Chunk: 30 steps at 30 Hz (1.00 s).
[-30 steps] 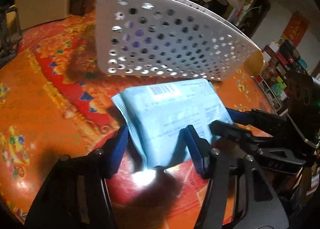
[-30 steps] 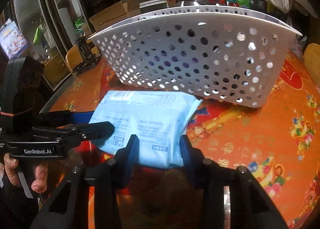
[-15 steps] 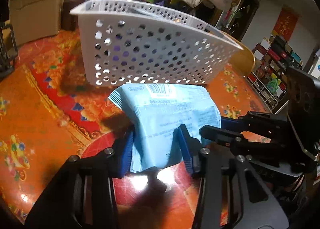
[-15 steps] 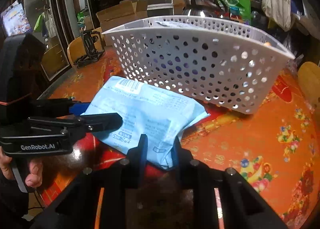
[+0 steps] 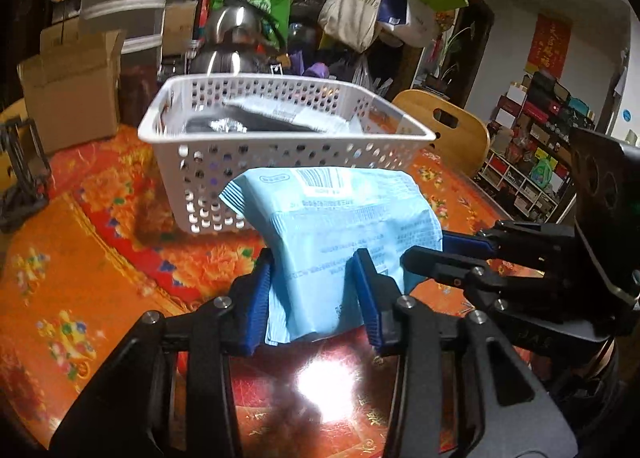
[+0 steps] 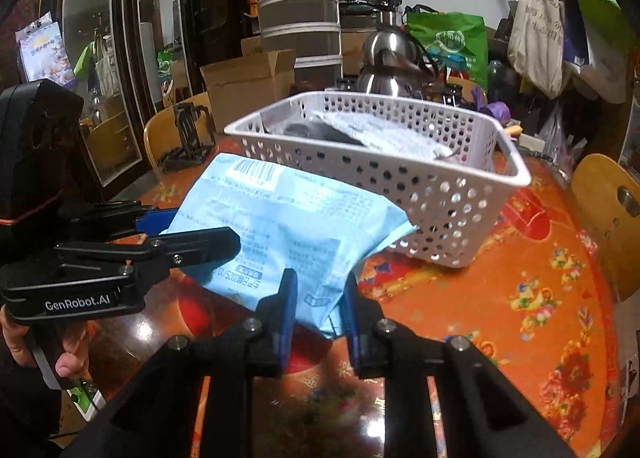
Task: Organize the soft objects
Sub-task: 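Grasp the light-blue packet with the left gripper while the right grips it too, then carry the light-blue packet into the white basket and release it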
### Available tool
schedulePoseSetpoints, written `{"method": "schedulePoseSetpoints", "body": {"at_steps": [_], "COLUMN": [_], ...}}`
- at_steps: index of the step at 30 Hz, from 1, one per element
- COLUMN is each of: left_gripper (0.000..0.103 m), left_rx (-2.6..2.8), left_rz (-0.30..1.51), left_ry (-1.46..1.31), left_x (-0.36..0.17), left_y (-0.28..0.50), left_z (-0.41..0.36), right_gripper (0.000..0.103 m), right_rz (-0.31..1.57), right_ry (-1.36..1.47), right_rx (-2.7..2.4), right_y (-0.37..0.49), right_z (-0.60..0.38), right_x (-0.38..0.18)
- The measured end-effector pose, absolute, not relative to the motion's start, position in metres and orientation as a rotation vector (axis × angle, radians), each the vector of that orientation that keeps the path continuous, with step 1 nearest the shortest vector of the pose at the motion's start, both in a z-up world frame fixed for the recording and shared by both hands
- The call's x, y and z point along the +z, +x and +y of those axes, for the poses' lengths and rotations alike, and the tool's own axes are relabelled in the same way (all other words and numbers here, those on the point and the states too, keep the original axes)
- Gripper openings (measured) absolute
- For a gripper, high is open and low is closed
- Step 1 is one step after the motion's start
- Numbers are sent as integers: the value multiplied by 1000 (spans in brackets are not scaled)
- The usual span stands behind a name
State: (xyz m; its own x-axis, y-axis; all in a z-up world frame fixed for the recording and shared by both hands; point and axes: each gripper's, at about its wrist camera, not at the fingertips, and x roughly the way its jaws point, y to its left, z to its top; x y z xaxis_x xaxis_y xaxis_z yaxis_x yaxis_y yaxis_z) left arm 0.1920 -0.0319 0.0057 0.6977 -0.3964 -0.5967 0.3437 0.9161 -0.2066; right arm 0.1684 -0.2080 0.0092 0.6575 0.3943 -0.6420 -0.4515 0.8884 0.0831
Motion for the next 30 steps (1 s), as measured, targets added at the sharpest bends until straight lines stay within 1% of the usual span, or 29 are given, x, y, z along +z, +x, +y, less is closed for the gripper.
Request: {"method": "schedulePoseSetpoints", "body": {"at_steps": [8, 16, 23, 30], "left_gripper": [37, 36, 36, 36], "left_rx": [-416, -422, -409, -391], "left_rz": [621, 595, 600, 625], "left_ry": [-64, -68, -45, -37], "left_x": [55, 91, 107, 109], "left_y": [194, 222, 264, 323], "left_z": [-36, -40, -46, -54], "right_gripper": [20, 20, 20, 20], "right_rz": [648, 626, 633, 652], "right_ry": [-93, -88, -74, -71], "right_rx": [470, 459, 462, 448], "right_y": [176, 204, 243, 287], "right_z": [-212, -218, -223, -227], "right_x": [53, 80, 90, 91]}}
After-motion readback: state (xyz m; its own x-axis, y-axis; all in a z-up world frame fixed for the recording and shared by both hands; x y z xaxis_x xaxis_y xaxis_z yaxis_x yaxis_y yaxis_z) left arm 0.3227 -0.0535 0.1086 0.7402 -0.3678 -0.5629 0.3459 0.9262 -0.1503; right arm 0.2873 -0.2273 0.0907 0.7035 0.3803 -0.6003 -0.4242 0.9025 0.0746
